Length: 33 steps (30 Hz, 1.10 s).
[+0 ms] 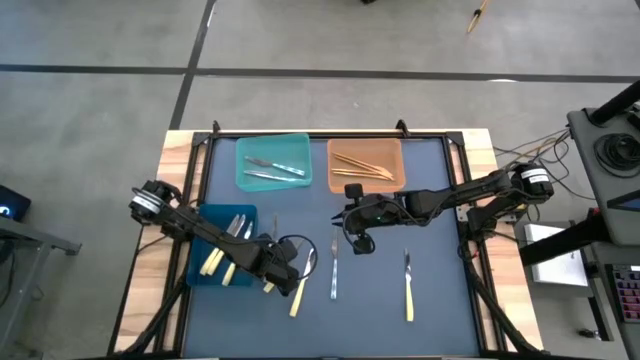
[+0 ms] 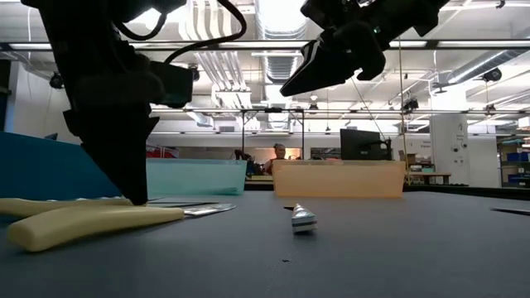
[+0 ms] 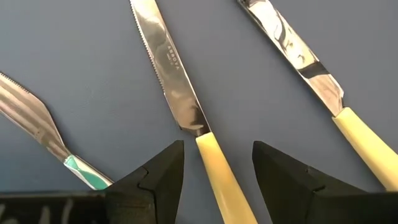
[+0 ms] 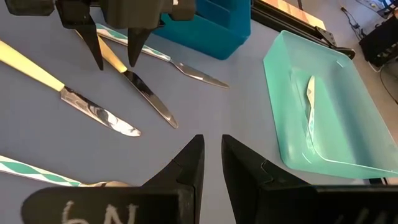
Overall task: Sort silverware by color (type)
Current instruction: Put the light yellow knife into the blue bin
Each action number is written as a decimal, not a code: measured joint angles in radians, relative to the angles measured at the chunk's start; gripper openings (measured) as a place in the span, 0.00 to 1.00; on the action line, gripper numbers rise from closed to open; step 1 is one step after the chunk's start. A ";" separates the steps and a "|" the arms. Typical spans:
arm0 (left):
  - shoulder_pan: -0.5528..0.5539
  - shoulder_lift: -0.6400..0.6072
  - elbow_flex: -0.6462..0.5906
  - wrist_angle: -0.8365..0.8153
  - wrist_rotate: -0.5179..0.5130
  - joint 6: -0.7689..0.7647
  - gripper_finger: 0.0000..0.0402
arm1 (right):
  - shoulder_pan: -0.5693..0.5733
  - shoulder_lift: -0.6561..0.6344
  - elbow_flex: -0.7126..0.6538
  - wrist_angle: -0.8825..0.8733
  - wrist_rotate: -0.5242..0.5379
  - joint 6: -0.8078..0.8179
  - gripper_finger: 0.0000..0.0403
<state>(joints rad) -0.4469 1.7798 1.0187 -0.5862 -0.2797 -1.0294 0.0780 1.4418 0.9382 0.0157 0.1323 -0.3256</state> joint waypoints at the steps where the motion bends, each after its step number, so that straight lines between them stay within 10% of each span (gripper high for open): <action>1: 0.000 0.000 0.000 0.000 -0.004 0.000 0.43 | 0.000 0.000 0.000 0.001 0.000 0.000 0.12; 33: 0.002 0.003 -0.017 0.009 -0.052 0.071 0.43 | 0.000 0.000 -0.002 -0.014 0.000 0.012 0.12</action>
<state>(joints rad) -0.4450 1.7828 1.0013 -0.5771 -0.3313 -0.9588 0.0780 1.4418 0.9358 0.0012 0.1324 -0.3136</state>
